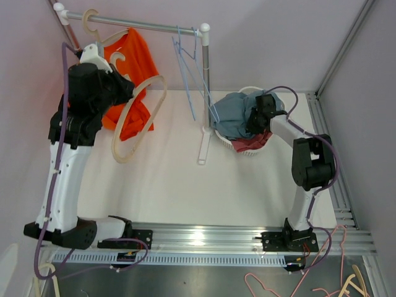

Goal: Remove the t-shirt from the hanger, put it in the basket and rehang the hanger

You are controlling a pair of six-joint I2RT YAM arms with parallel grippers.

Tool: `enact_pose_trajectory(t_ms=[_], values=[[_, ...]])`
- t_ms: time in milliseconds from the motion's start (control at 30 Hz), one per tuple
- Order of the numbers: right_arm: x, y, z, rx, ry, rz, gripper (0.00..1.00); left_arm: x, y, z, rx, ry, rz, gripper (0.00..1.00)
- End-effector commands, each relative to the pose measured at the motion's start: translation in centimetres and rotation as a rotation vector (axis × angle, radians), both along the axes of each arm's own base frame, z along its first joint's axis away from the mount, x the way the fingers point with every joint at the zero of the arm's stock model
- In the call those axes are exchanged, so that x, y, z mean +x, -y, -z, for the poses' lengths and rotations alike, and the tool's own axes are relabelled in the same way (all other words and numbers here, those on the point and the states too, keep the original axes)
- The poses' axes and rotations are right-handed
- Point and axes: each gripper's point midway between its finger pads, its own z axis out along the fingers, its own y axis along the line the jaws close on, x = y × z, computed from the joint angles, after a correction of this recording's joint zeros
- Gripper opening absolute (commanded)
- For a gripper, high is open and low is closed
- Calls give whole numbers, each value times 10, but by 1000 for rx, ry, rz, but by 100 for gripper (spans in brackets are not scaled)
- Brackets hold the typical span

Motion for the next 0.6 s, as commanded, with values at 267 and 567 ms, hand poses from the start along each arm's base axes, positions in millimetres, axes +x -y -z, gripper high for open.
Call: enact_pose_trajectory(t_ms=[267,567], values=[[-15,25,-116,-203,181,48,19,47,-27,-28,68,40,-114,0],[-11,32,-154,-260,229,71,76,70,-28,-30,79,55,-108,1]])
